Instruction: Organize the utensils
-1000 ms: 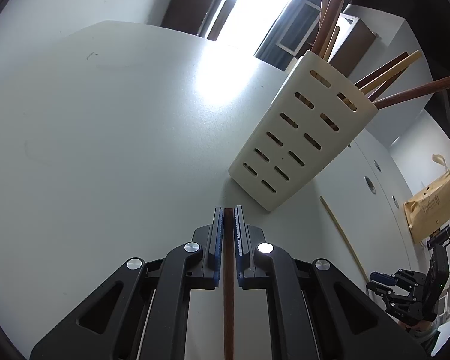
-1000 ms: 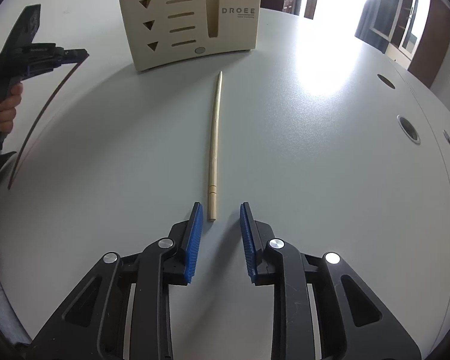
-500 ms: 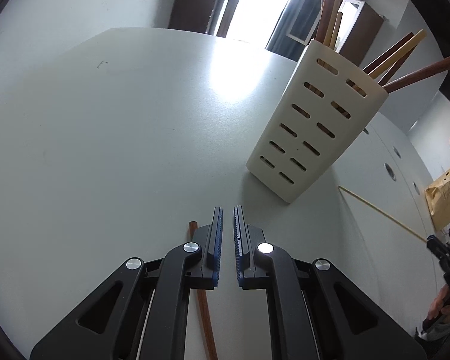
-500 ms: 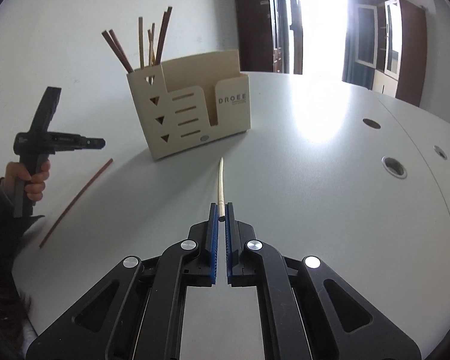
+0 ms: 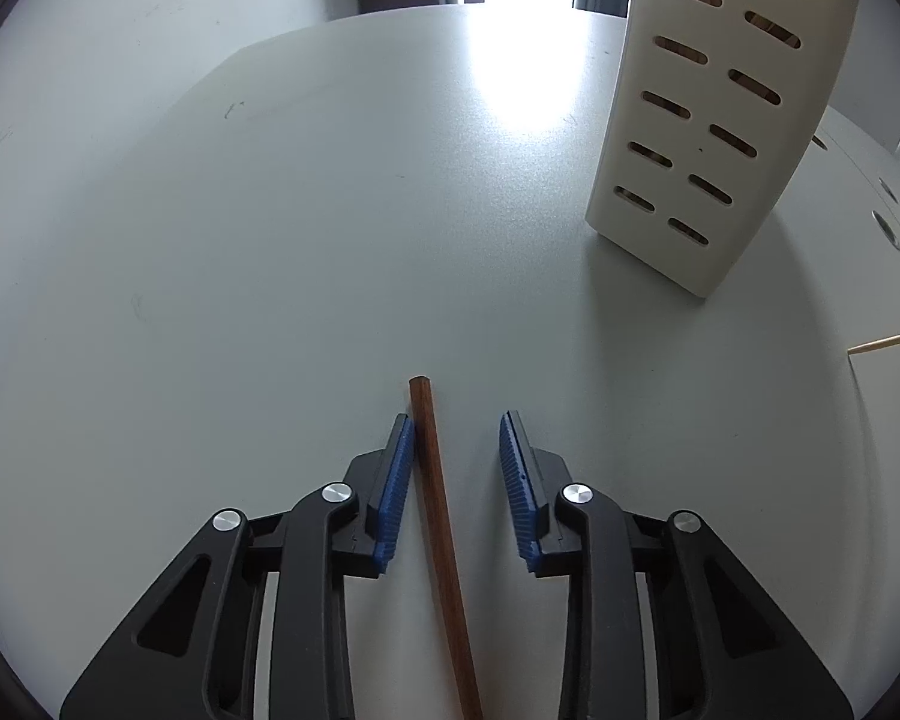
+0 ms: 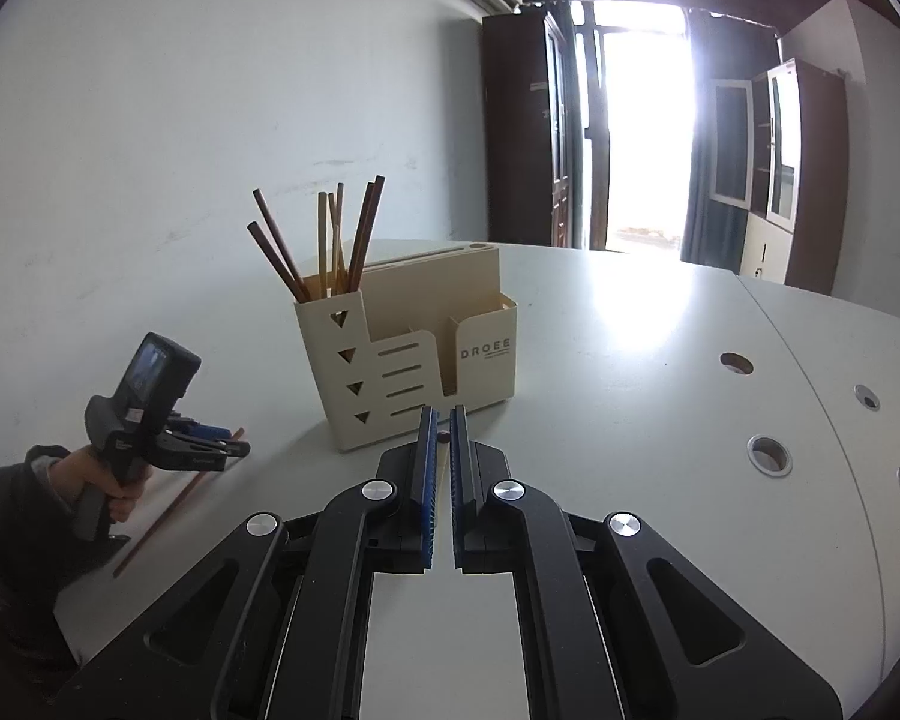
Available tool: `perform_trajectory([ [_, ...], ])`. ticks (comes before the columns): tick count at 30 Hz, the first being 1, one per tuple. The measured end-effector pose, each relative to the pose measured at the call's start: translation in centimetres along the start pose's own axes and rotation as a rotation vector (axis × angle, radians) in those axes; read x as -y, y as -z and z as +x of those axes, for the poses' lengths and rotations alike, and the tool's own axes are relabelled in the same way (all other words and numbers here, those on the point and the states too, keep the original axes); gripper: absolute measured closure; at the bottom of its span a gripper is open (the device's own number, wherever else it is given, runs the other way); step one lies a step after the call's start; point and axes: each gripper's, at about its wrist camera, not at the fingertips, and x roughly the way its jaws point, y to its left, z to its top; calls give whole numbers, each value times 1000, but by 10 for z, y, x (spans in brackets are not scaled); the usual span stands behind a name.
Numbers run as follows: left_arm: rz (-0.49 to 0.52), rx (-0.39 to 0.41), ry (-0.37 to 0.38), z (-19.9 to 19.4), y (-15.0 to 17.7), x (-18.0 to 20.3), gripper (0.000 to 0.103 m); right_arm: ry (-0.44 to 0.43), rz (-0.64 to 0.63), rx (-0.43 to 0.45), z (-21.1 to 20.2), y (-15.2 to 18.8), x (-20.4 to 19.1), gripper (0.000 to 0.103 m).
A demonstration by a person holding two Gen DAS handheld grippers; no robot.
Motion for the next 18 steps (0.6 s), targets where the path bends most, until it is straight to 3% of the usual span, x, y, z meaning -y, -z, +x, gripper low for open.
perform_trajectory([
  [2,-8,4,-17,1,-1,-3,95,-5,8,-5,1,-2,2,98],
  [8,-36,30,-19,7,-11,-13,96,-21,15,-22,3,-3,0,98],
  [11,-51,36,6,7,-13,-15,96,-36,24,-20,1,-4,0,98],
  [13,-87,32,63,3,-13,-20,96,-40,22,-14,-1,-8,-1,98],
  [18,-122,199,130,-58,-18,-28,97,-36,-1,16,-8,-26,-9,98],
])
